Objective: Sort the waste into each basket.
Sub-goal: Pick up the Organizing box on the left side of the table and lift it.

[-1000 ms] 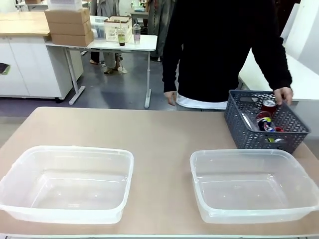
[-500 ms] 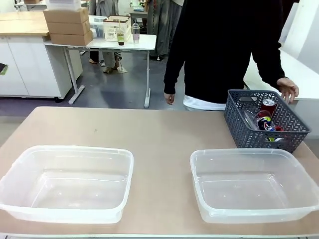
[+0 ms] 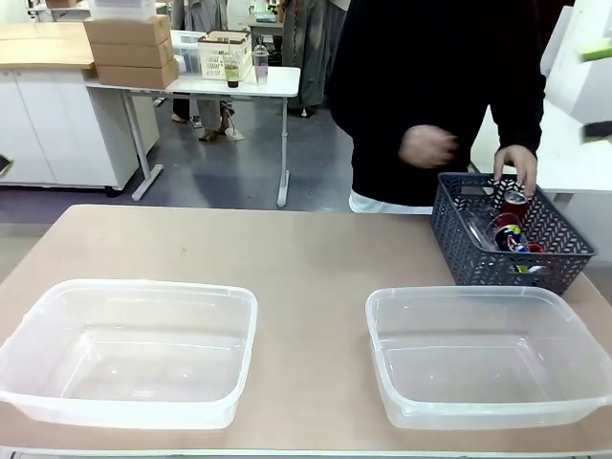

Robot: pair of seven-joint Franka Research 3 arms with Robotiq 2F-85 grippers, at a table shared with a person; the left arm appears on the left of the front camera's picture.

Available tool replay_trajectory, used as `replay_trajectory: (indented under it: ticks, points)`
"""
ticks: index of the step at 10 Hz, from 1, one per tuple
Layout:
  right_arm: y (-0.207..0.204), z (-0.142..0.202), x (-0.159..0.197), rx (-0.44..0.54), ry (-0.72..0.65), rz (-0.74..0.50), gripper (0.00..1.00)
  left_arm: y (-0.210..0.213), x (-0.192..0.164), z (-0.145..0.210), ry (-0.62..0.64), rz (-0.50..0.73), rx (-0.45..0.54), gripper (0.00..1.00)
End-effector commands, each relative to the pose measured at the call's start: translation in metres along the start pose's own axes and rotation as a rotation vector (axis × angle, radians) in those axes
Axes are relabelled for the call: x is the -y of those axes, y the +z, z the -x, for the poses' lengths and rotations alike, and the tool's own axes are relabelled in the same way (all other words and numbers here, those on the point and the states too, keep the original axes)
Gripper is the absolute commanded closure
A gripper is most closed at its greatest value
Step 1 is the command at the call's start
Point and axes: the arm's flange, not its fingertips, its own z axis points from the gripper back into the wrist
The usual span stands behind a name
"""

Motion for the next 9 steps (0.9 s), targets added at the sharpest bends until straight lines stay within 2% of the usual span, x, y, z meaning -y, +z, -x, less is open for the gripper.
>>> replay_trajectory:
  ticks: [1, 2, 3, 4, 5, 6, 7, 8, 9]
  points:
    - [-0.059, -0.007, -0.034, -0.044, 0.032, 0.204, 0.0, 0.012, 0.002, 0.022, 0.091, -0.247, -0.119, 0.0]
    - [-0.121, 0.001, -0.044, -0.13, 0.042, 0.216, 0.0, 0.004, -0.009, 0.034, 0.155, -0.419, -0.225, 0.0]
    - [-0.191, 0.012, -0.042, -0.262, 0.058, 0.24, 0.0, -0.005, -0.025, 0.044, 0.231, -0.522, -0.317, 0.0]
    - [-0.242, 0.026, -0.034, -0.324, 0.066, 0.272, 0.0, -0.012, -0.041, 0.051, 0.274, -0.554, -0.349, 0.0]
    - [-0.273, 0.042, -0.032, -0.41, 0.097, 0.282, 0.0, -0.019, -0.058, 0.059, 0.309, -0.511, -0.357, 0.0]
    - [-0.284, 0.057, -0.034, -0.476, 0.138, 0.277, 0.0, -0.027, -0.074, 0.065, 0.346, -0.484, -0.358, 0.0]
    - [-0.276, 0.061, -0.038, -0.533, 0.144, 0.21, 0.0, -0.031, -0.099, 0.063, 0.359, -0.448, -0.226, 0.0]
    - [-0.285, 0.078, -0.023, -0.431, 0.106, 0.304, 0.0, -0.022, -0.064, 0.063, 0.306, -0.544, -0.375, 0.0]
    - [-0.285, 0.078, -0.023, -0.431, 0.106, 0.304, 0.0, -0.022, -0.064, 0.063, 0.306, -0.544, -0.375, 0.0]
